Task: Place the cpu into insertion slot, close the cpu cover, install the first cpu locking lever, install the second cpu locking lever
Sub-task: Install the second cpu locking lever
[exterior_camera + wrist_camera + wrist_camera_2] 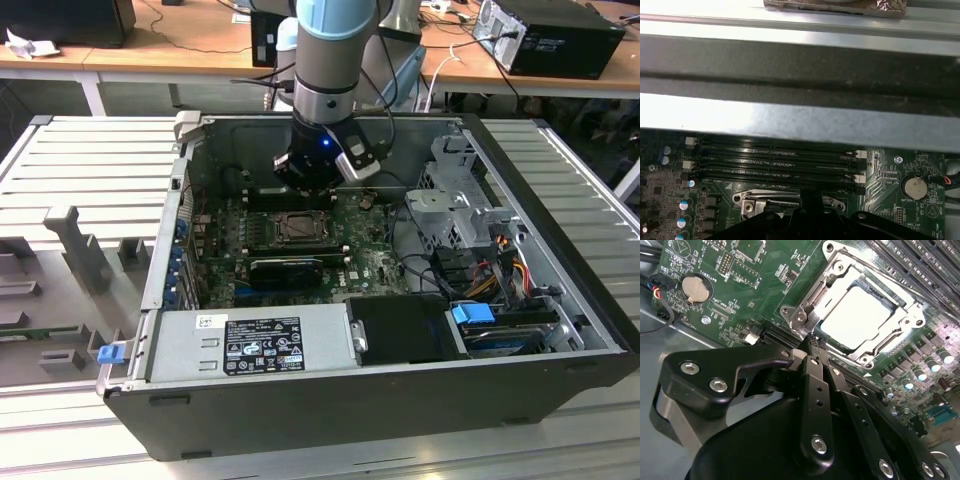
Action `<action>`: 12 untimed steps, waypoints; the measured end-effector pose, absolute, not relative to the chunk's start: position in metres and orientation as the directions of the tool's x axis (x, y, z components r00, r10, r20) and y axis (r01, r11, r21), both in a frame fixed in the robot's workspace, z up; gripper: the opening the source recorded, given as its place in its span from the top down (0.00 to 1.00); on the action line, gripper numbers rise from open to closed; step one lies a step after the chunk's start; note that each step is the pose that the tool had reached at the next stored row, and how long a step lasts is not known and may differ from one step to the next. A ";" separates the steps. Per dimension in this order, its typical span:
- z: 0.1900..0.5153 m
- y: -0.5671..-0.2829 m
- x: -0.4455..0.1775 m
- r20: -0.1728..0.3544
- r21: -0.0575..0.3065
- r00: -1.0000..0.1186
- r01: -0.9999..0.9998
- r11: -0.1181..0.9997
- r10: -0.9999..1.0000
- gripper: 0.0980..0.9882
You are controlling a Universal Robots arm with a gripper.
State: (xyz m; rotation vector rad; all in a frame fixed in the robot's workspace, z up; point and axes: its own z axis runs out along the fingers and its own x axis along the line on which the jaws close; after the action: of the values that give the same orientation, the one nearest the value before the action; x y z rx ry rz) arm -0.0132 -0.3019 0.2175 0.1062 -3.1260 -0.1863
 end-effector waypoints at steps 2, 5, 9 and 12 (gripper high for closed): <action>0.217 -0.304 -0.013 0.004 0.119 -0.998 -0.067 0.991 -0.068 0.99; 0.217 -0.306 -0.013 0.004 0.119 -0.998 -0.067 0.991 -0.068 0.99; 0.218 -0.306 -0.013 0.004 0.119 -0.998 -0.067 0.991 -0.068 0.99; 0.219 -0.306 -0.013 0.004 0.119 -0.998 -0.067 0.991 -0.068 0.99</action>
State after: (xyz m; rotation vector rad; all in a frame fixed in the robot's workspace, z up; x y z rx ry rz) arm -0.0133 -0.3061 0.2193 0.1061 -3.1260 -0.1860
